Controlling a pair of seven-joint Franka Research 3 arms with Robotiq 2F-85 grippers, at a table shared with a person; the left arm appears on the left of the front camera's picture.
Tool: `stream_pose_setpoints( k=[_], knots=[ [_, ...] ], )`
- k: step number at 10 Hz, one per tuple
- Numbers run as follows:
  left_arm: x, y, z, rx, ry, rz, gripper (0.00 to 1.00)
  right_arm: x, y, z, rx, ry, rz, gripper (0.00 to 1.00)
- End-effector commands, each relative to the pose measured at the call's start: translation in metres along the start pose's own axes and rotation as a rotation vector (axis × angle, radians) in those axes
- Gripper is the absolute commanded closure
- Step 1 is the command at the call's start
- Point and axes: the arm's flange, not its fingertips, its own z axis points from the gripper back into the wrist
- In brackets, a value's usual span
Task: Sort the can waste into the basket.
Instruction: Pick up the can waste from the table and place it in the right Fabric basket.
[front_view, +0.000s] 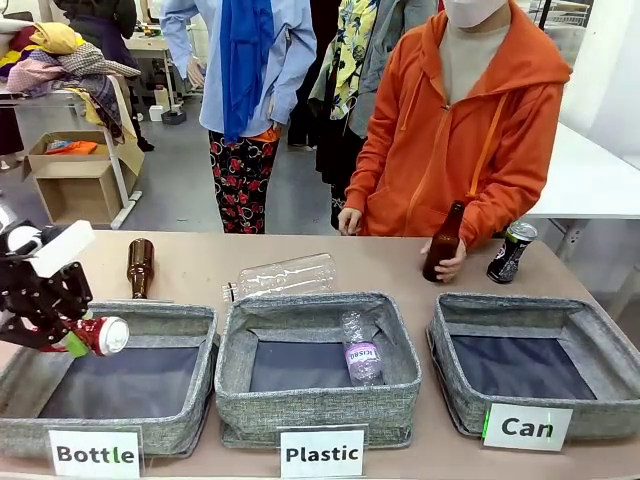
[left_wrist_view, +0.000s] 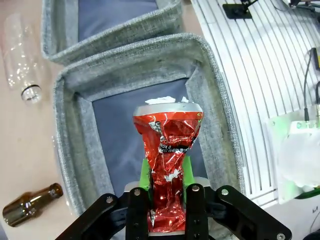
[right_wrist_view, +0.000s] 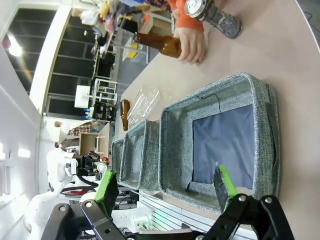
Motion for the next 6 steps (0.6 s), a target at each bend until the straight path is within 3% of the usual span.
stream_pose_setpoints(
  k=[1,2,3,6],
  knots=[
    [-0.001,0.002,-0.001,-0.008,0.014,0.010,1.00,0.005,0.000,0.000,0.024,-0.019,0.024,0.00],
    [0.000,0.000,0.000,0.000,0.000,0.000,0.73,0.005,0.000,0.000,0.024,-0.019,0.024,0.00],
    [0.023,0.010,-0.004,0.022,-0.092,-0.032,0.73,0.000,0.000,0.000,0.000,0.000,0.000,0.00],
    [0.118,0.022,-0.001,0.033,-0.170,-0.154,0.73,-0.009,0.005,0.033,-0.064,0.137,0.020,0.00]
  ],
)
